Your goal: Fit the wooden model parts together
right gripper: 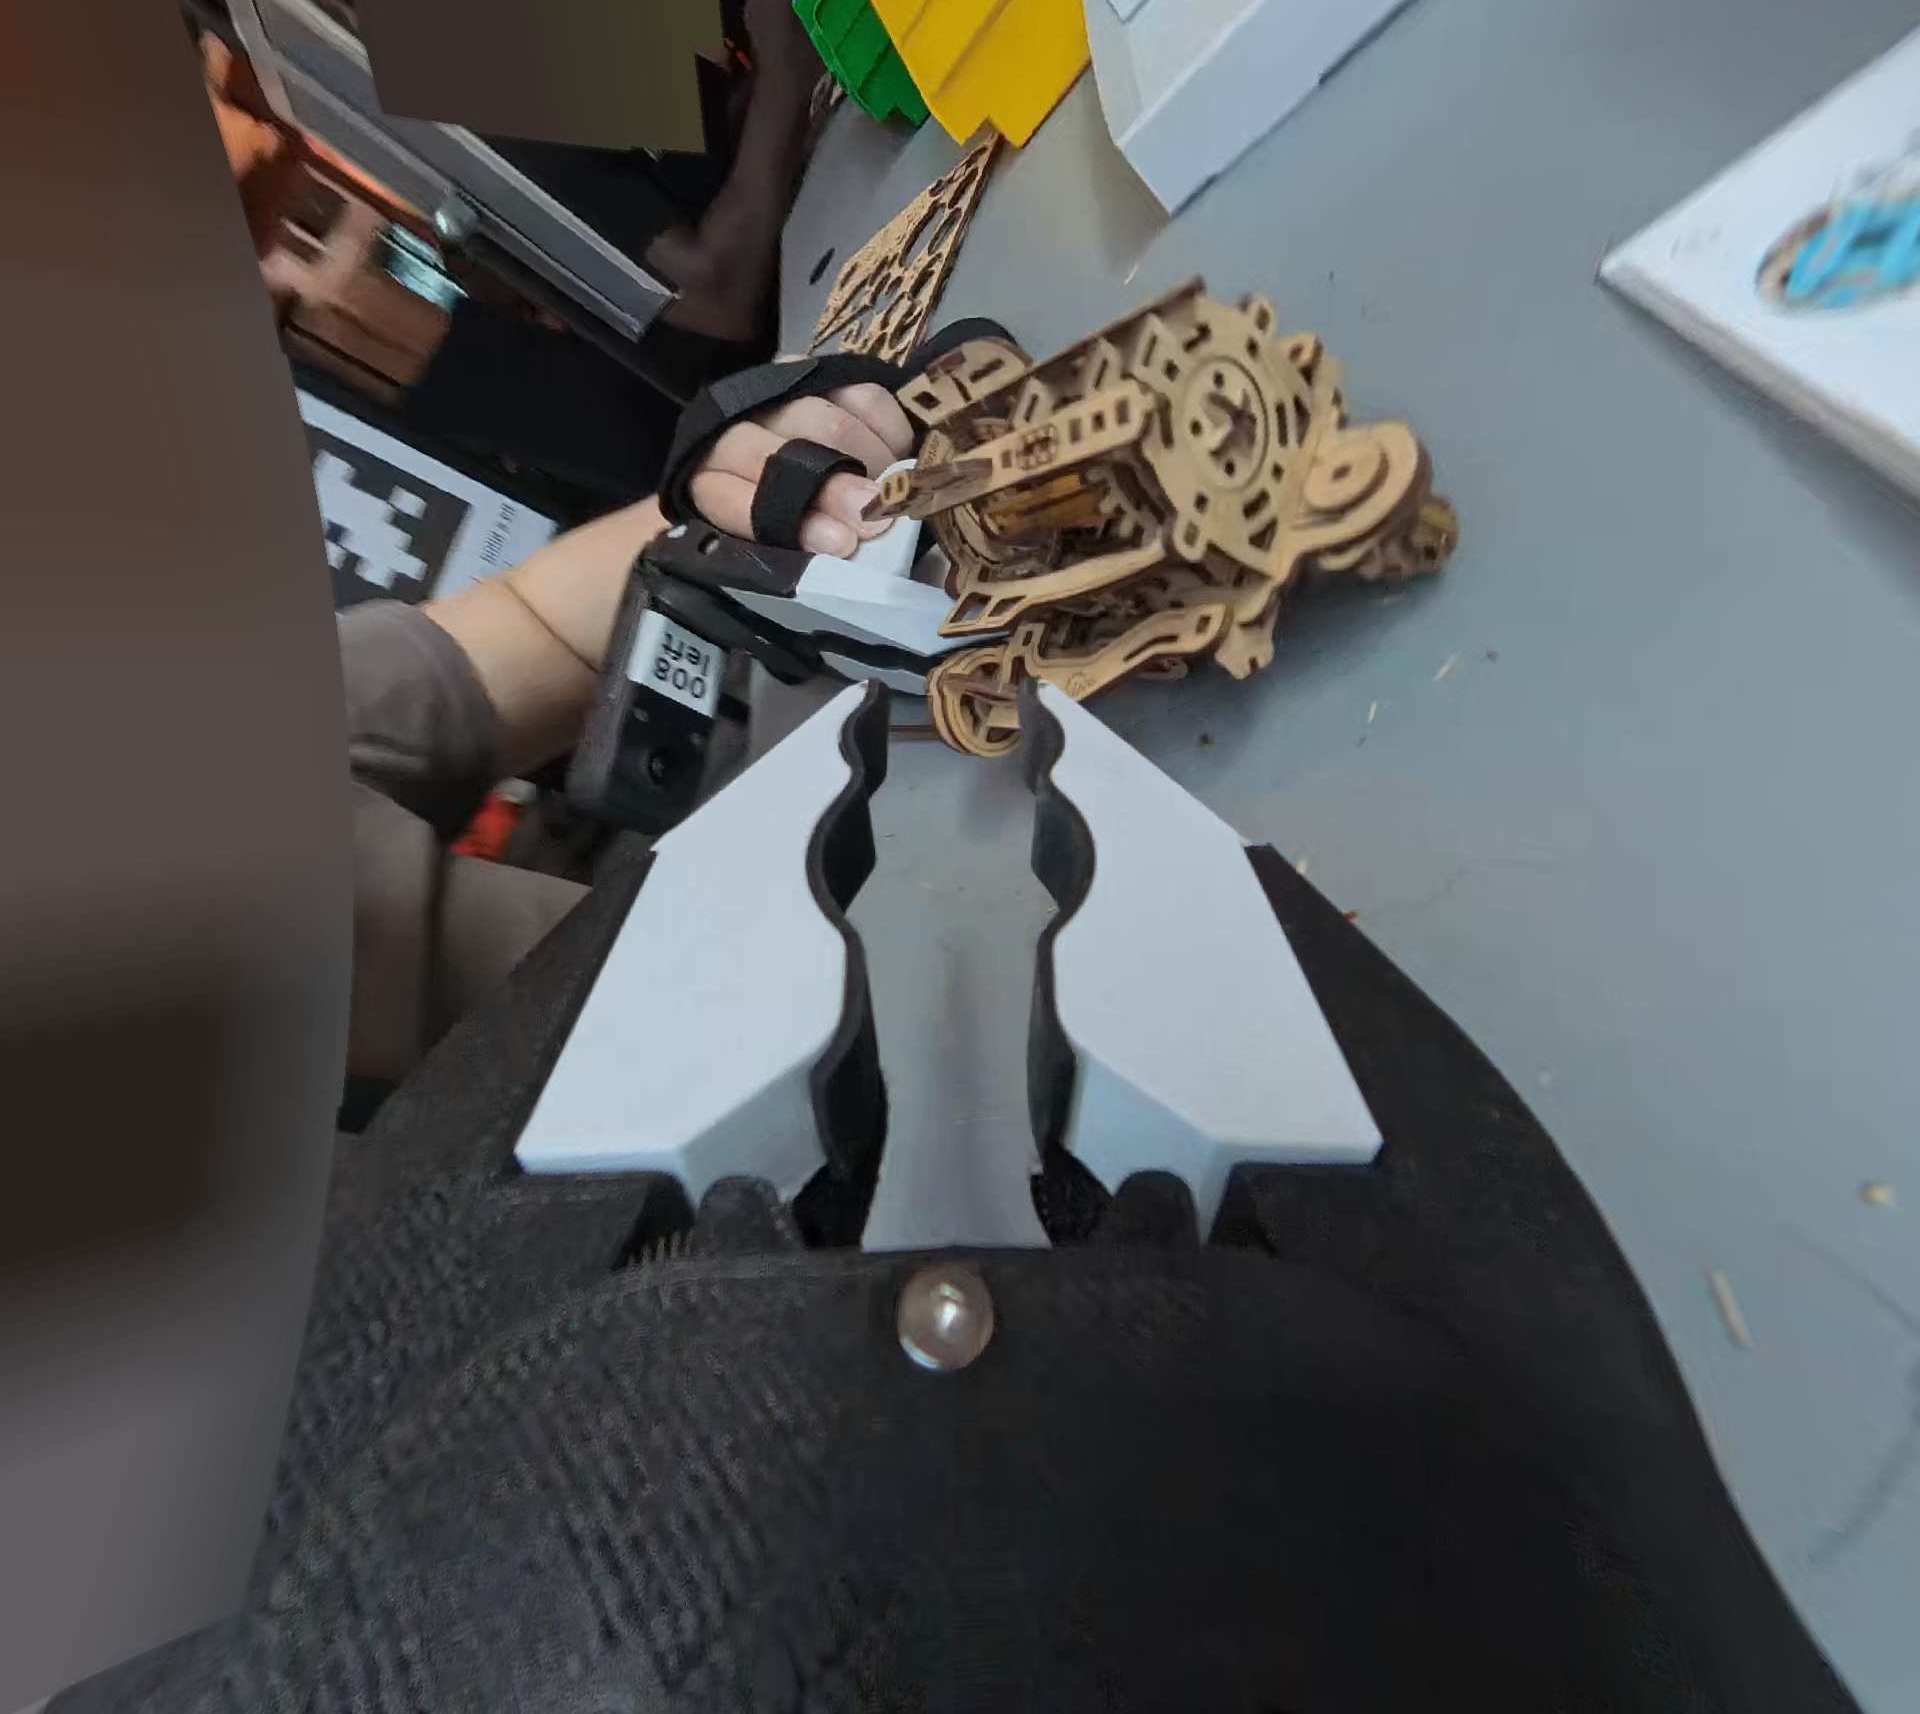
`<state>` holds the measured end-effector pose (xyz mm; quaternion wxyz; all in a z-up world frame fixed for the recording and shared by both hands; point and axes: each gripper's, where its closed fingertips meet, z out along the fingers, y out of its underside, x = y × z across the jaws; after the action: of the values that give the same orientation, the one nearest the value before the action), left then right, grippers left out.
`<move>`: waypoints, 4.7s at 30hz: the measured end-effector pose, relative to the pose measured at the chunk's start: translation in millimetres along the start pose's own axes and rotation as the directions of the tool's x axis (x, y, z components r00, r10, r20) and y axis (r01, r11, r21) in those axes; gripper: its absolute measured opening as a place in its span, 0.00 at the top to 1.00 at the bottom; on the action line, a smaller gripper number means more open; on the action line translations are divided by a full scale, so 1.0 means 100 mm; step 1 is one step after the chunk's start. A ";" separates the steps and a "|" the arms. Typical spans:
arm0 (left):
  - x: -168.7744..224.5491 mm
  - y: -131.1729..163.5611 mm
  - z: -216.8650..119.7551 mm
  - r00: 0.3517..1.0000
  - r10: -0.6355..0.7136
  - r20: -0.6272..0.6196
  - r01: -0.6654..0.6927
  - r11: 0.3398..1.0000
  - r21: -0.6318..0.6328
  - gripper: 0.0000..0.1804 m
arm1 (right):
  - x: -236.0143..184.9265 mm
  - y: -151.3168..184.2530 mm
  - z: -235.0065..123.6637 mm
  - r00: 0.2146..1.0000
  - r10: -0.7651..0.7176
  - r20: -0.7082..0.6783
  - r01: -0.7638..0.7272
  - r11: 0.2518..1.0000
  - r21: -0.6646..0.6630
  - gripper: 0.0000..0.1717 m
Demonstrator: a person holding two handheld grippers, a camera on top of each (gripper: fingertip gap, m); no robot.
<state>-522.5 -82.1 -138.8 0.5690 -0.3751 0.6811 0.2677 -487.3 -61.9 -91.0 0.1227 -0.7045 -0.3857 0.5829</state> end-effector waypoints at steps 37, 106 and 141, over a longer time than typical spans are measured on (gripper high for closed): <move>-0.12 0.03 -0.23 -0.372 -0.925 0.076 0.854 -0.373 -0.364 0.99 | 0.25 0.19 0.36 0.833 0.522 0.182 -0.516 0.853 -0.083 0.93; 0.00 0.18 0.02 -0.892 -0.452 0.010 0.449 -0.888 -0.099 1.00 | 0.25 0.20 0.39 0.813 0.553 0.182 -0.536 0.833 -0.135 0.99; -0.04 0.27 -0.02 -0.920 -0.392 0.015 0.391 -0.920 -0.029 1.00 | 0.25 0.16 0.43 0.811 0.553 0.189 -0.544 0.833 -0.104 0.99</move>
<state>-545.5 -67.9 -136.2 0.3634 -0.7516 -0.2269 -0.5016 -519.5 -67.1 -131.8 -0.1082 -0.7225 -0.1901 0.6559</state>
